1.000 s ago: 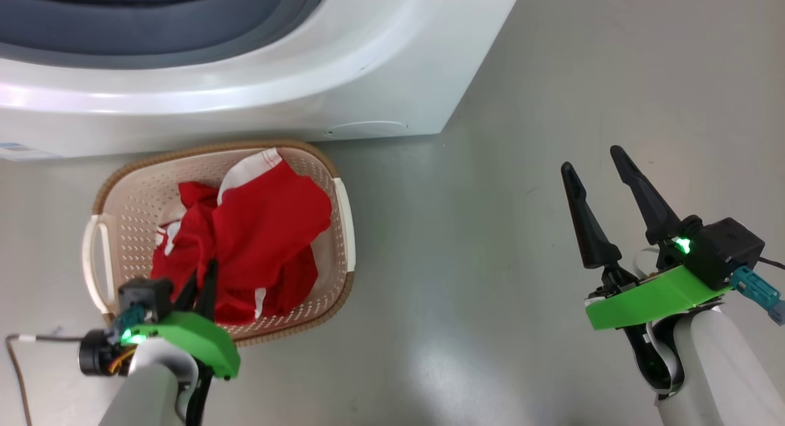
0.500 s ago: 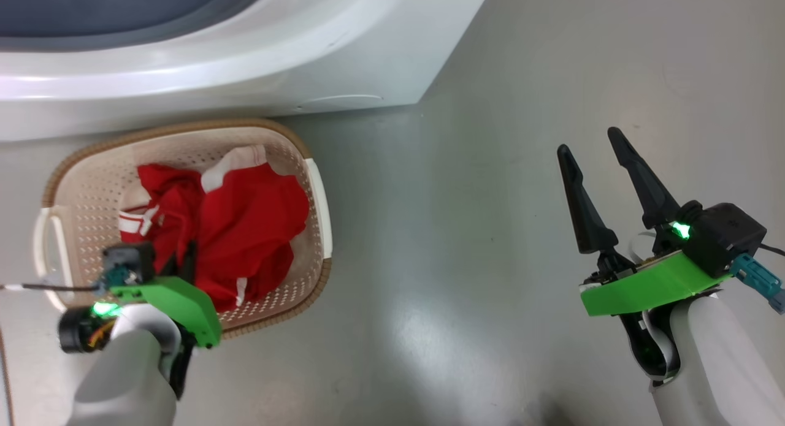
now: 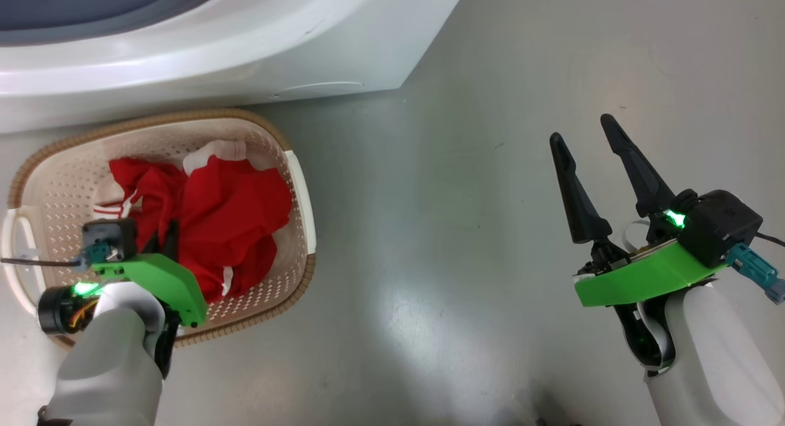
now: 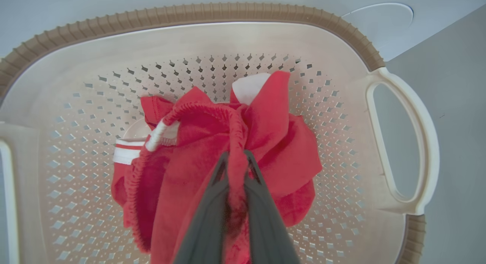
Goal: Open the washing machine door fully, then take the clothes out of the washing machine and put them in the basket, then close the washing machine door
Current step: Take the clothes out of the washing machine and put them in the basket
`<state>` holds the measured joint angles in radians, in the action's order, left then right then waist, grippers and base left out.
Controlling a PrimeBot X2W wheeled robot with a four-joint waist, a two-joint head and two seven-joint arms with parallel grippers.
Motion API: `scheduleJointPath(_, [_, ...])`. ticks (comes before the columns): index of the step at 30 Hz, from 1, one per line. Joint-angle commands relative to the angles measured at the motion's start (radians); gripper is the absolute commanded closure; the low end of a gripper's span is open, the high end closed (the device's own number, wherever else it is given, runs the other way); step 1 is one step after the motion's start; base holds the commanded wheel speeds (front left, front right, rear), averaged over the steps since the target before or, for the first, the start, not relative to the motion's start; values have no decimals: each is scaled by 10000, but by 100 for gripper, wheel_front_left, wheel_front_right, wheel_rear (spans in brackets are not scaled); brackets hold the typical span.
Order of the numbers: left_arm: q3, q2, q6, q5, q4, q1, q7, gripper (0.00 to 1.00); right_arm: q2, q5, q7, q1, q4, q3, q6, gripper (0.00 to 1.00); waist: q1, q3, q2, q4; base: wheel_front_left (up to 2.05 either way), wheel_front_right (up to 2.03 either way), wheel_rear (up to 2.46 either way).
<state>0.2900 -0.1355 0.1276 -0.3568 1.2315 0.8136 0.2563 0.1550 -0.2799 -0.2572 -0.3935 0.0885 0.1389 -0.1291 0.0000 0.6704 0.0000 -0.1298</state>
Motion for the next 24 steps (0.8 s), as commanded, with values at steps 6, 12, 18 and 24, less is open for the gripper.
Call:
scheduleJointPath(6, [-292,-423,31,-246,-297,-329,55,0,4,99,-46,290,-63,130,-16,0,0,-415,0,199,0,0,0])
scheduleJointPath(12, [-548,-439,31,-345,-1149,-805,55,0,63,78,-46,487,86,126,-16,0,0,-947,0,396,0,0,0])
scheduleJointPath(18, [-1081,-432,31,-205,-2405,-1478,55,0,174,35,-46,760,212,98,-16,0,0,-1591,0,621,0,0,0])
scheduleJointPath(24, [-1693,-356,31,219,-3835,-2142,55,0,262,9,-46,1007,300,75,-16,0,0,-2171,0,798,0,0,0])
